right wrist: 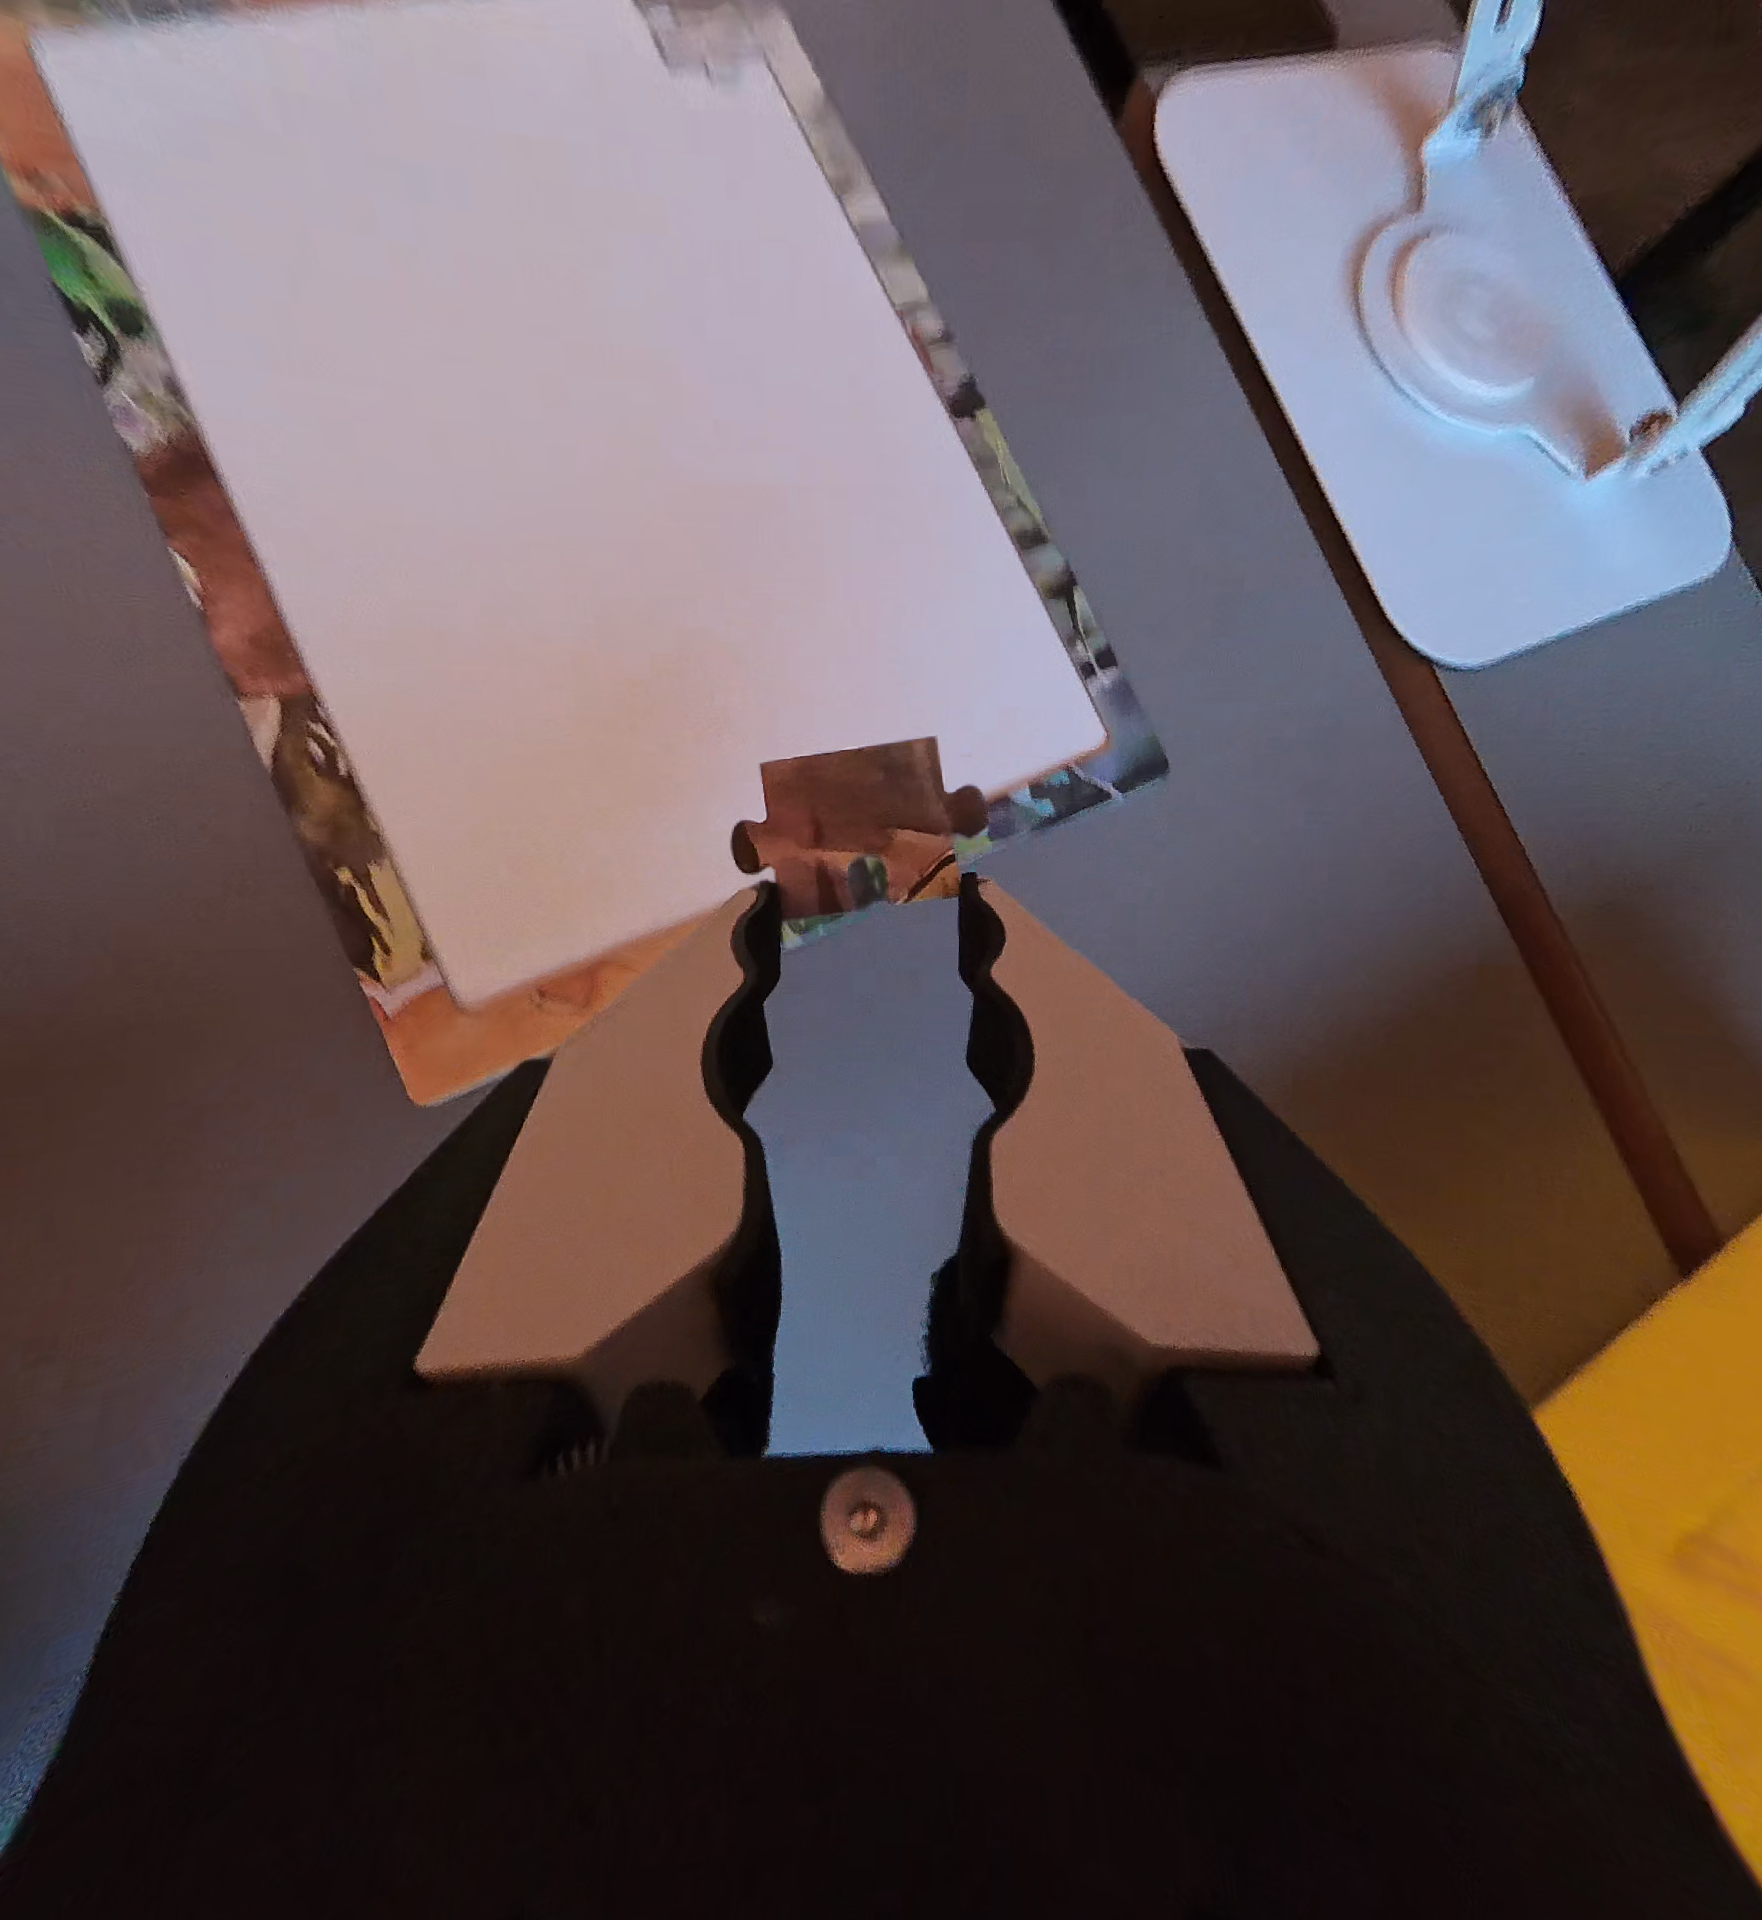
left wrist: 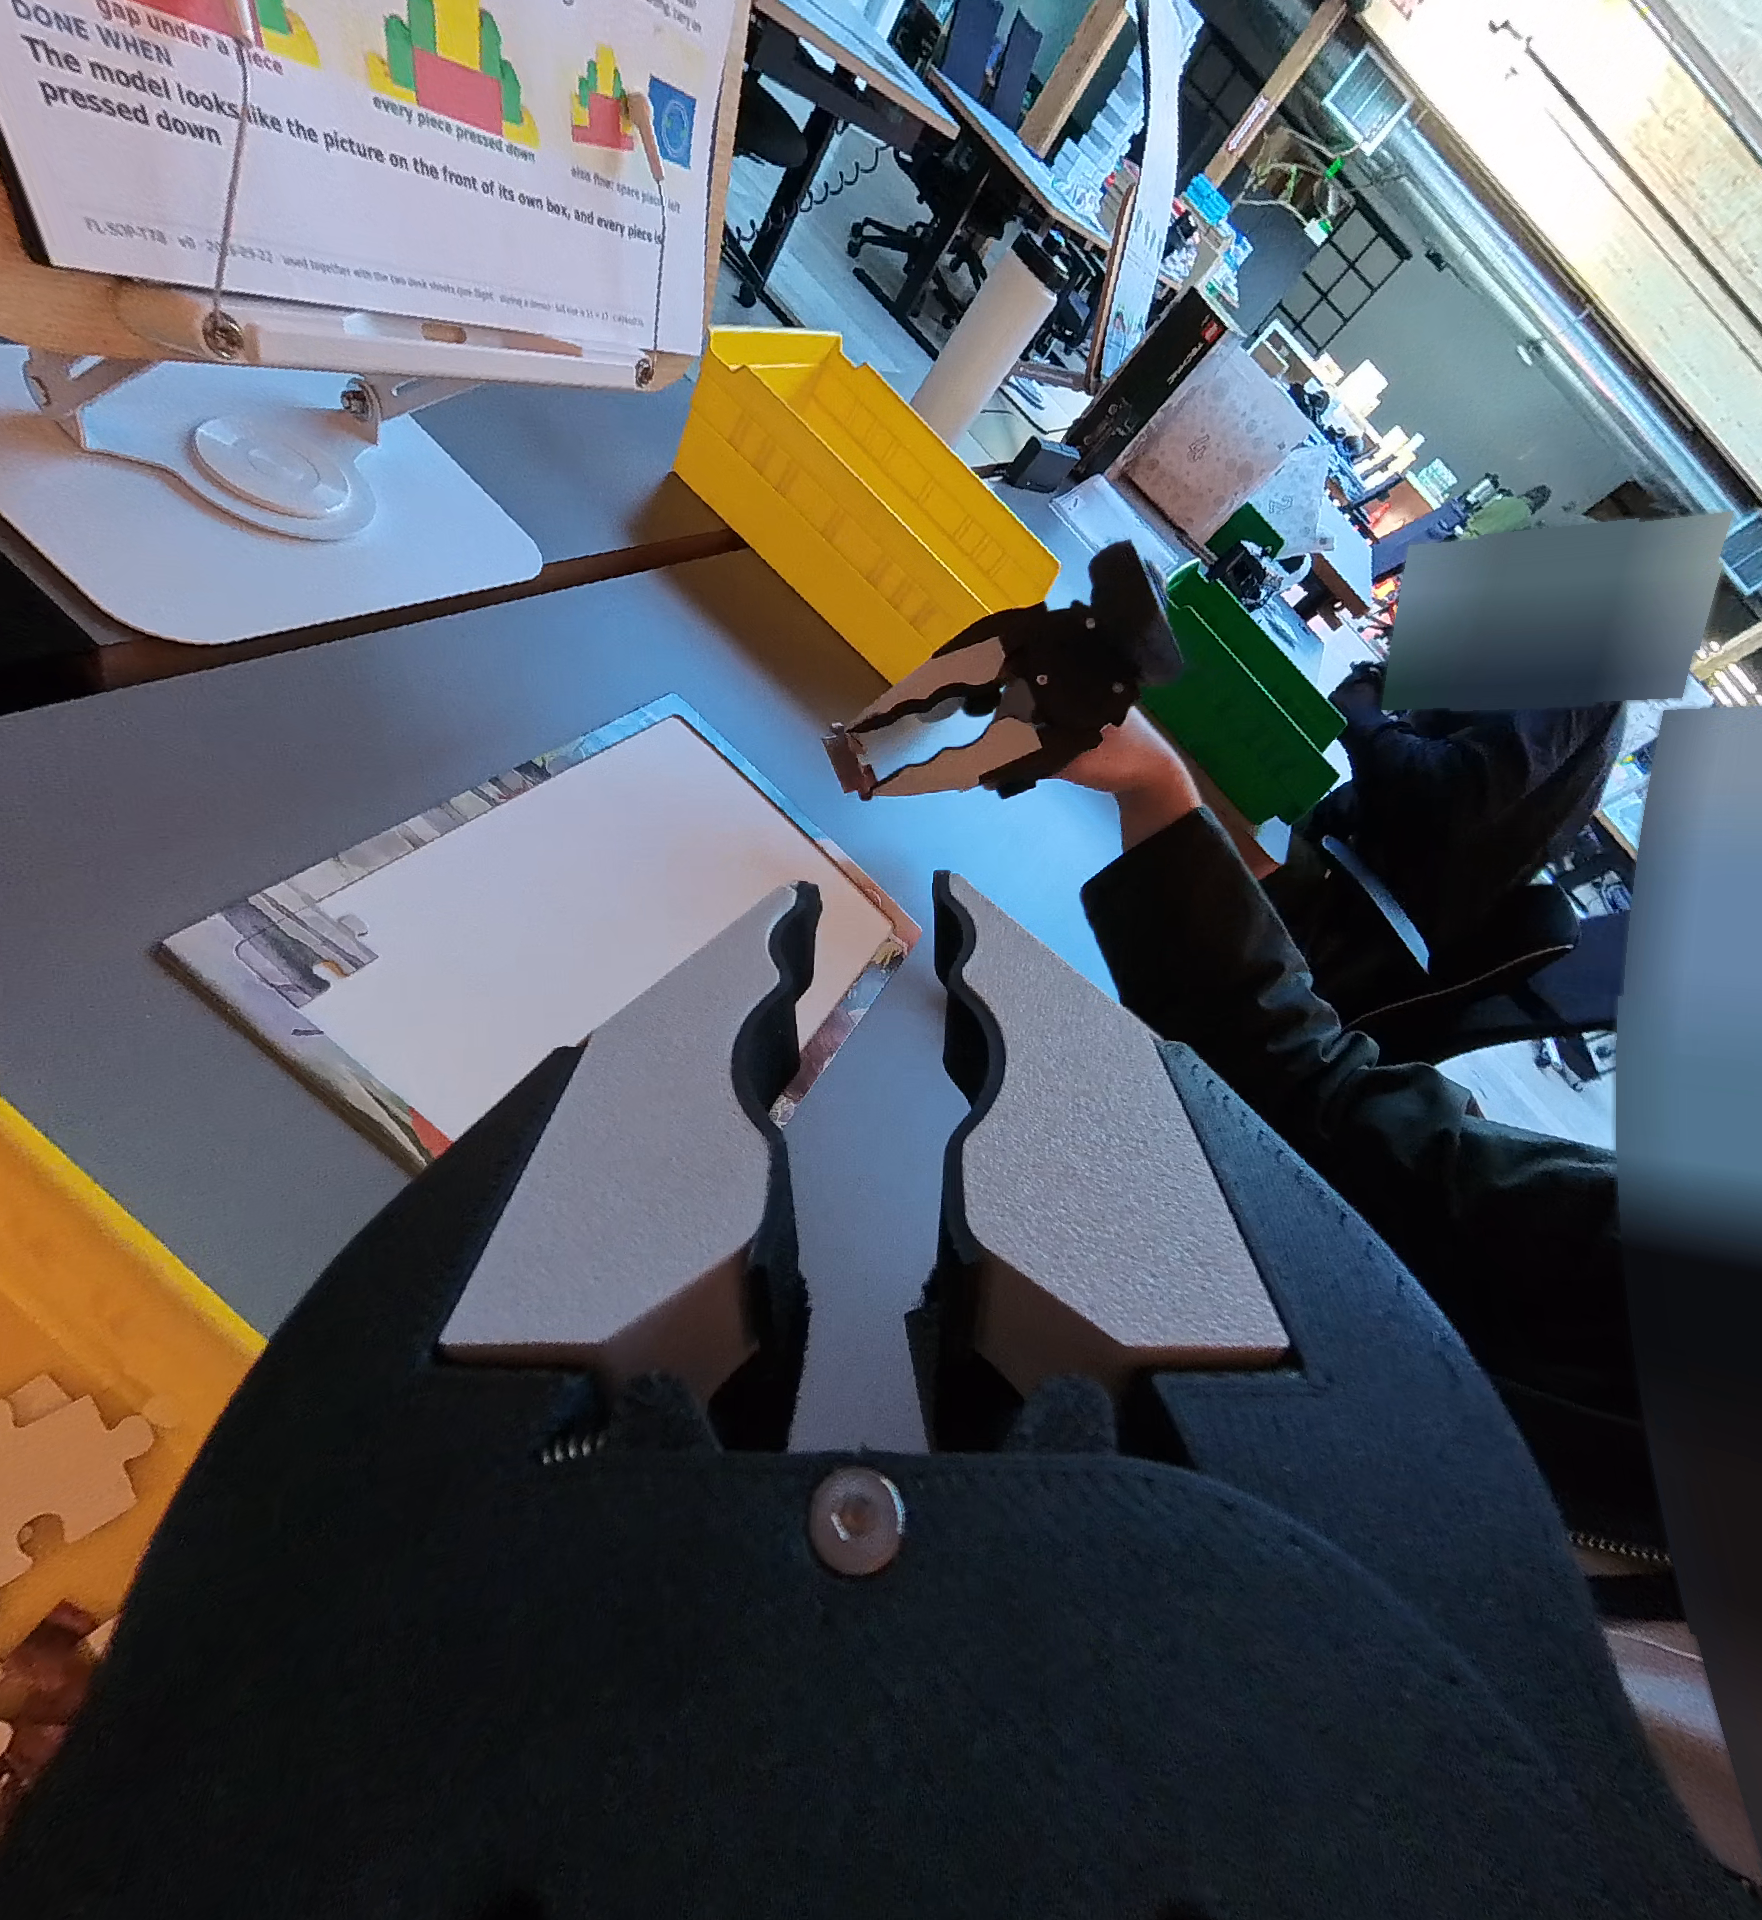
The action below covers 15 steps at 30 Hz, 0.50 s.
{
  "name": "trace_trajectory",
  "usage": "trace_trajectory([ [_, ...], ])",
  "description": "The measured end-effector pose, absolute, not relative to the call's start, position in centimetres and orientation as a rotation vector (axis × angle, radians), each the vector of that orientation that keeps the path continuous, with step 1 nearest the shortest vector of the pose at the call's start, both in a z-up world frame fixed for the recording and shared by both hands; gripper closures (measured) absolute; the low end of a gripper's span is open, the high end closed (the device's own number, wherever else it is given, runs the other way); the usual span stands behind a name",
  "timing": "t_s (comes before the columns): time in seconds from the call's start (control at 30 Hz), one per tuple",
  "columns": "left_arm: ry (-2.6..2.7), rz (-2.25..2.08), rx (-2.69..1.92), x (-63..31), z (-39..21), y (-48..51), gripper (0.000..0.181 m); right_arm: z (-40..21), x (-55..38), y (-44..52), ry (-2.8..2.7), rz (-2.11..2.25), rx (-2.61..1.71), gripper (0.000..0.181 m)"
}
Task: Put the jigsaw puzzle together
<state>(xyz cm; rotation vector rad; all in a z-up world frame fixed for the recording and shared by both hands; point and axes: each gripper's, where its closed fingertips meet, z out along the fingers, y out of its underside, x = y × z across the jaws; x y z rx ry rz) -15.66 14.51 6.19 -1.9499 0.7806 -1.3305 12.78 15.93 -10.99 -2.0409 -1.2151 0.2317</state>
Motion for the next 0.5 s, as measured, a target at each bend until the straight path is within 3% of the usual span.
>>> trace_trajectory([
  [0.27, 0.710, -1.333, -1.918, -17.9, 7.3, 15.2, 0.159, -5.3, 4.2, 15.9, -1.305, 0.253, -1.691, 0.147],
  [0.5, 0.778, -1.667, -1.748, -14.7, 10.1, 11.9, 0.150, 5.2, -5.0, 12.1, -1.146, 0.374, -1.264, 0.147],
])
